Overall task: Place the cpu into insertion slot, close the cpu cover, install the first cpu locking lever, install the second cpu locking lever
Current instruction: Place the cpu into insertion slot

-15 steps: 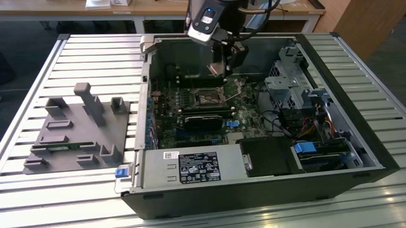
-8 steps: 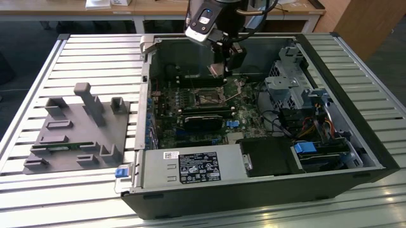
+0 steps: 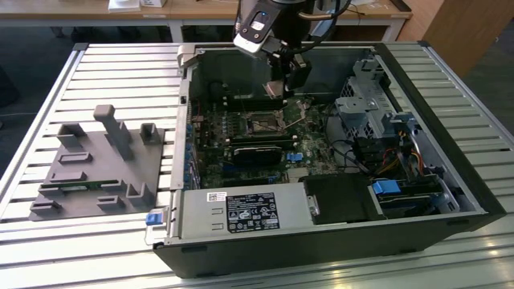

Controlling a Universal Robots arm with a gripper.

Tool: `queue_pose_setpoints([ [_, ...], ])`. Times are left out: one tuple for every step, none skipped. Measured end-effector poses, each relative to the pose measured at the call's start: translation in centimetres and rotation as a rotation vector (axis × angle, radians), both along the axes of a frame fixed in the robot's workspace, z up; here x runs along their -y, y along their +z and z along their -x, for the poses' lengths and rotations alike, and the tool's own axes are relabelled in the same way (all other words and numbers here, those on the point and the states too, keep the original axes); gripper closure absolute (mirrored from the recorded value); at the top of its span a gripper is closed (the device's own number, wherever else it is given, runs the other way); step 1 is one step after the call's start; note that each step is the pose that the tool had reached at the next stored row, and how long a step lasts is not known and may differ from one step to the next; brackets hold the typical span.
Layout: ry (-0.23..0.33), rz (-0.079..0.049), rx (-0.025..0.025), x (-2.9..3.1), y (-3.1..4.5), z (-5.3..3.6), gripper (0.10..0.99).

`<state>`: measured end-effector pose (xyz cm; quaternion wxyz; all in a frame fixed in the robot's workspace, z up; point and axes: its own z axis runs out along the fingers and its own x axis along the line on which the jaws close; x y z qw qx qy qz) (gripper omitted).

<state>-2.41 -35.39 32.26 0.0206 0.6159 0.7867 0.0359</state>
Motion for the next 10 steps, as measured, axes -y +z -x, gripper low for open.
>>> queue_pose_setpoints([
  [0.0, 0.0, 0.0, 0.0, -0.01, 0.0, 0.549],
  [-0.002, 0.0, -0.0001, 0.0, -0.02, 0.01, 0.549],
  [-0.008, 0.0, 0.0001, -0.01, -0.06, 0.01, 0.549],
  [-0.024, 0.0, 0.0, -0.01, -0.1, 0.01, 0.549],
  [-0.042, 0.0, 0.0, 0.0, -0.15, 0.02, 0.549],
  [-0.06, 0.0, 0.0, 0.0, -0.21, 0.02, 0.549],
  [-0.078, 0.0, 0.0001, 0.0, -0.27, 0.01, 0.549],
  [-0.096, 0.0, 0.0001, 0.0, -0.34, 0.02, 0.549],
  [-0.113, 0.0, 0.0001, 0.0, -0.41, 0.01, 0.549],
  [-0.129, 0.0, 0.0001, 0.0, -0.48, 0.01, 0.549],
])
